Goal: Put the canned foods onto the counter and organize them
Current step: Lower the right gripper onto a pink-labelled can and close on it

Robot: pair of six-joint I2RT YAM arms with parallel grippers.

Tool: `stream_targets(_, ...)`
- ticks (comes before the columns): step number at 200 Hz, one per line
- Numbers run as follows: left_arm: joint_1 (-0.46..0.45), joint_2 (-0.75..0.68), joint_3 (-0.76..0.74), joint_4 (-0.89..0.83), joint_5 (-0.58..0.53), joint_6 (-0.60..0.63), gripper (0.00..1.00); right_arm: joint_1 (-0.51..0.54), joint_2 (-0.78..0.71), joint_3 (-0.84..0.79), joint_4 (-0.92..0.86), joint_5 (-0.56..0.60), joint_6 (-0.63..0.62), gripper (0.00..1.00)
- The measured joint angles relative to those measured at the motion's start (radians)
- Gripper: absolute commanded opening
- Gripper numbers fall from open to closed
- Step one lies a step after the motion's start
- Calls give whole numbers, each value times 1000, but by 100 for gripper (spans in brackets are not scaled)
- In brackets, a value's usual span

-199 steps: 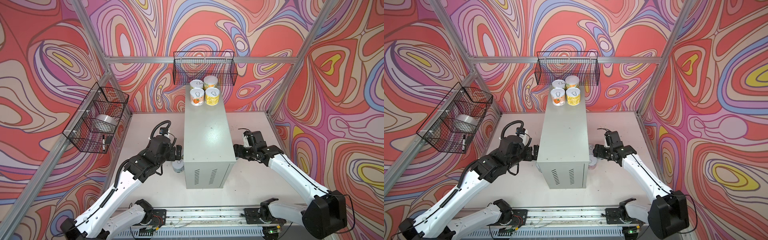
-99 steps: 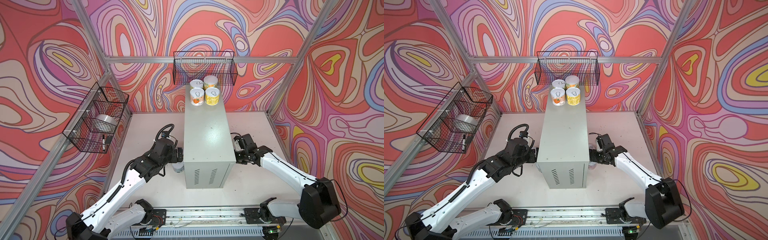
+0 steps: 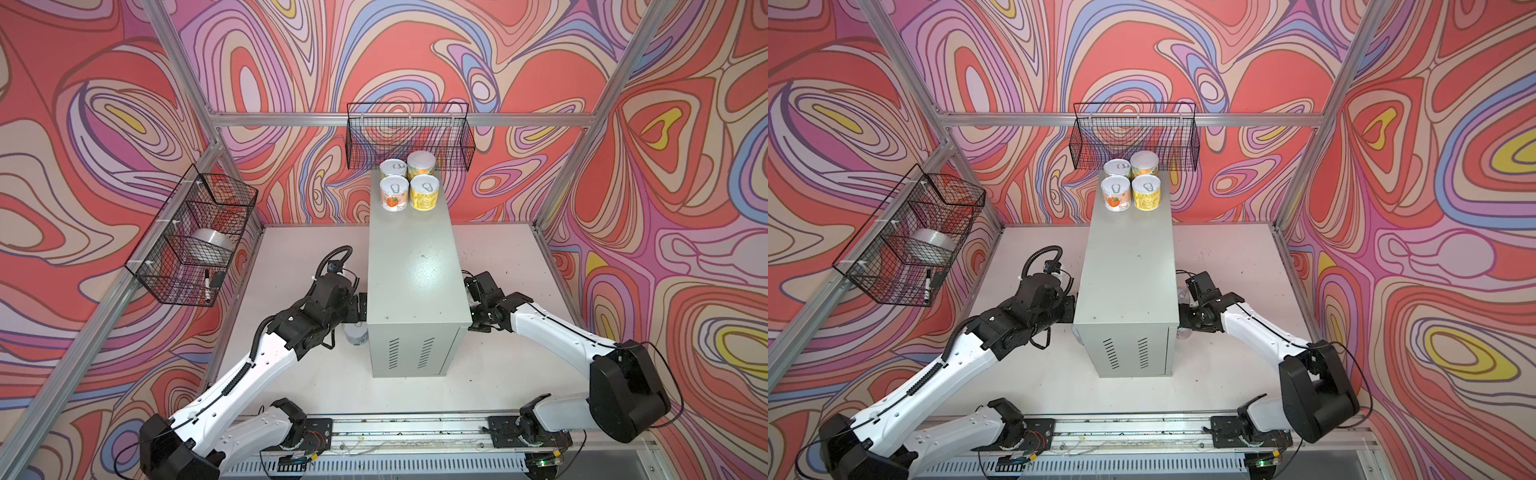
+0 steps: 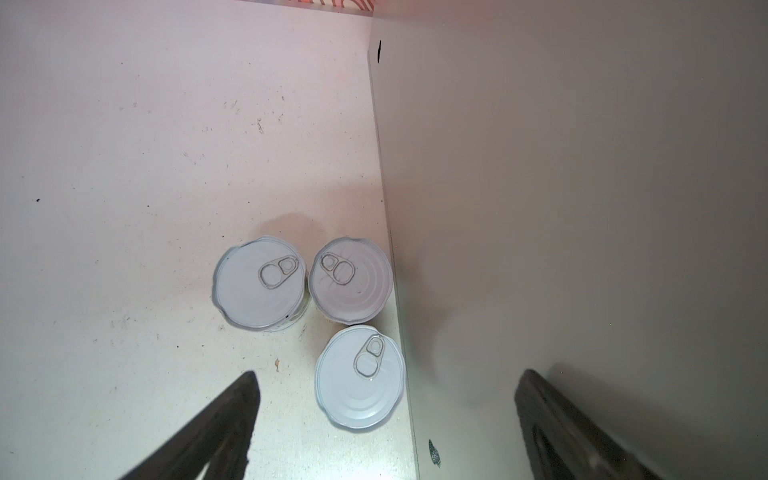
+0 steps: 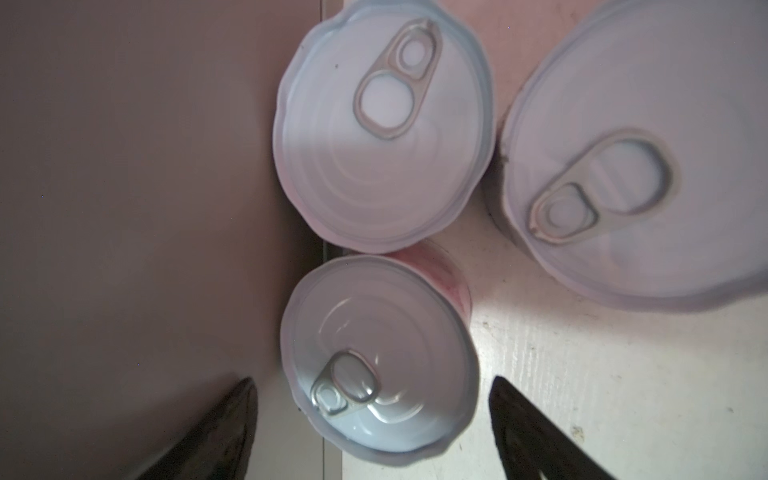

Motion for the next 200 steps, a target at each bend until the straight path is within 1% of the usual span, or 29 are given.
stream_targets(63,0,12,-1,7,0,-1,95,13,35,-27,24,21,-2,87)
stream_targets(147,0,19,-6,20,0,-2,95,27,39,-27,25,210,27,89)
stream_targets(168,0,24,-11,29,0,-2,94,27,39,-31,40,233,28,89)
stream_targets(200,4,31,-30,44,-1,-5,94,27,39,-71,114,239,31,89)
